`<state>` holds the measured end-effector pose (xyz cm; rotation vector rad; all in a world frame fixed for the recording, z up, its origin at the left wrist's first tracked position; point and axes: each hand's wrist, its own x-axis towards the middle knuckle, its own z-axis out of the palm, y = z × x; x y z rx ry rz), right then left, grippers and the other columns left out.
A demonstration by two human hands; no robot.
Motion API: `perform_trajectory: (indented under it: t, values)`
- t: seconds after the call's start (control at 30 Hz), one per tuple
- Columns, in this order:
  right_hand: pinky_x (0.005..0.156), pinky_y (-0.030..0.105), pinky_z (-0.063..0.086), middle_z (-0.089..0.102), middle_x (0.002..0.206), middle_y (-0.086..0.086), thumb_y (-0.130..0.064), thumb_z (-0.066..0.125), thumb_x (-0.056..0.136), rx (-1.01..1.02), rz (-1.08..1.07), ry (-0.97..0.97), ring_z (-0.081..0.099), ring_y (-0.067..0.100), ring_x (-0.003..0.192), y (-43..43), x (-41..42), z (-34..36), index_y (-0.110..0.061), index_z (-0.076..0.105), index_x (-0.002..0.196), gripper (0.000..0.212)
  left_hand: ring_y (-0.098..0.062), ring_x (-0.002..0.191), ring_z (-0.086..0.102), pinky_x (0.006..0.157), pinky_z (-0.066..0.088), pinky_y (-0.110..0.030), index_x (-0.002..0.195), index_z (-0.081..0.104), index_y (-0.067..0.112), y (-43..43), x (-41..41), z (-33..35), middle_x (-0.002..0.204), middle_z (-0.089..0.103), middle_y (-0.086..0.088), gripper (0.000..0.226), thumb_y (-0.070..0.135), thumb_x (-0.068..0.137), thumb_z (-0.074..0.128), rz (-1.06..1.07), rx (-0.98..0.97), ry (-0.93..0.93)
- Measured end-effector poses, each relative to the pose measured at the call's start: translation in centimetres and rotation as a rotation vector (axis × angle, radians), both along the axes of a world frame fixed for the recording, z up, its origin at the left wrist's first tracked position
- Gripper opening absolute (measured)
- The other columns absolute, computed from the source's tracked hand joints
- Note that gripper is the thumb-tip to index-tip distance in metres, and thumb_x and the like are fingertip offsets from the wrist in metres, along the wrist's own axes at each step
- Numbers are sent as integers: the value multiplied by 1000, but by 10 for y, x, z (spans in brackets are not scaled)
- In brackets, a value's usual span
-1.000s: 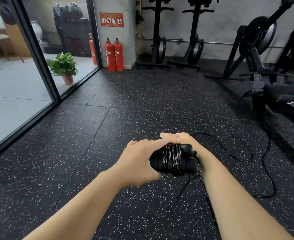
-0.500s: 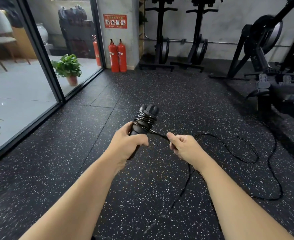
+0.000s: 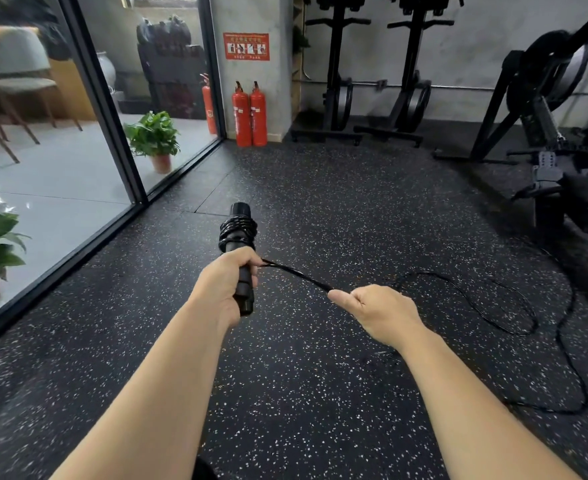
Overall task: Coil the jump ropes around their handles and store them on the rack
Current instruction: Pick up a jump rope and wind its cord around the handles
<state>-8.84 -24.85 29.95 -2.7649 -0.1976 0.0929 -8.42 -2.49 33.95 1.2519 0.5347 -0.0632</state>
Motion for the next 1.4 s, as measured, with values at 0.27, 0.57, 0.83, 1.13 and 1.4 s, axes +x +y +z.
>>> perform_trajectory:
  t: [0.27,0.57,0.83,1.13,1.4]
  values:
    - [57,32,34,49,62,-2,-83,6,77,-36,-188,121,46,21,60,6,3,-12,-17,41,61,76,-12,50,46,47,35,-23,80,56,13,-2,-1,1,66,54,-3,15,2,75,65,17,59,-89]
    - [88,39,44,68,92,-1,-65,18,95,297,-229,213,61,21,94,1,6,-13,-18,64,88,66,-13,54,50,53,38,-22,71,57,13,-9,-7,12,65,58,-2,11,6,75,64,-177,-11,0]
    - [86,27,46,63,111,-6,-28,50,100,532,83,-4,57,10,100,40,0,21,-21,58,124,27,-13,52,49,46,37,-19,68,57,13,-34,-10,13,62,57,-2,12,7,77,62,-321,52,62]
    - [57,29,38,50,59,-3,-31,50,100,523,107,120,43,11,52,31,1,15,-13,70,81,33,-13,51,48,48,36,-21,70,56,13,-31,-6,11,61,57,-1,11,7,76,64,-225,50,65]
    - [86,37,46,44,40,-6,-47,39,101,617,77,429,59,19,64,27,-9,24,-14,75,91,50,-15,55,43,47,34,-23,88,64,7,-30,-7,4,68,53,-4,19,1,71,69,-47,328,-123]
